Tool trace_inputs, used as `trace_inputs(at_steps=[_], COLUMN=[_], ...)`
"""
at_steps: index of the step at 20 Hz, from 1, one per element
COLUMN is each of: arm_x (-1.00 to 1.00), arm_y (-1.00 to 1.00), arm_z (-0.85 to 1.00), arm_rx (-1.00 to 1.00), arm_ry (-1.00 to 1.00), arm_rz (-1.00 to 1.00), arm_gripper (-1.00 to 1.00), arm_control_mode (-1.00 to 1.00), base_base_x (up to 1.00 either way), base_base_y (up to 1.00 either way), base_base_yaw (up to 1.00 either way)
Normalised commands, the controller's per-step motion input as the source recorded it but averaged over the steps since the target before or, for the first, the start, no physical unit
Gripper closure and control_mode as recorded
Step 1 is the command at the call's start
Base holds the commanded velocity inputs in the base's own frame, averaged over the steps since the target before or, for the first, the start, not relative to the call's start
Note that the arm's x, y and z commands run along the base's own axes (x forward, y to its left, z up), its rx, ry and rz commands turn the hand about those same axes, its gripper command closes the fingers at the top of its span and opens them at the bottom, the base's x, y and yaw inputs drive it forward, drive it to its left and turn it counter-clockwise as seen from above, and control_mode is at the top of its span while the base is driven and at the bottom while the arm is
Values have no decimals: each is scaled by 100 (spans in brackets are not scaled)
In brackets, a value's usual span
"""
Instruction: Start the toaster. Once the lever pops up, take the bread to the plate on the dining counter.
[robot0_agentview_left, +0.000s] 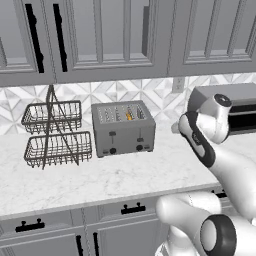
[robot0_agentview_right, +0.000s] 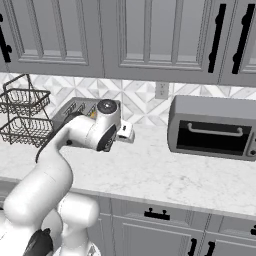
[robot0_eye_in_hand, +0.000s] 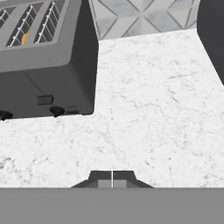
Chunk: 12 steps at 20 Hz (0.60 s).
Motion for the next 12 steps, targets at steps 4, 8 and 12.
trace_inputs(at_steps=[4,8,12], arm_x=[-44,-43,-31], arm_y=[0,5,59], arm_z=[31,41,31], arm_rx=[0,0,0], arm_ry=[0,-6,-15], arm_rz=[-1,-2,-12], arm_gripper=[100,100,100], arm_control_mode=[-100,-100,-100], base_base_x=[0,0,0], base_base_y=[0,0,0], base_base_yaw=[0,0,0])
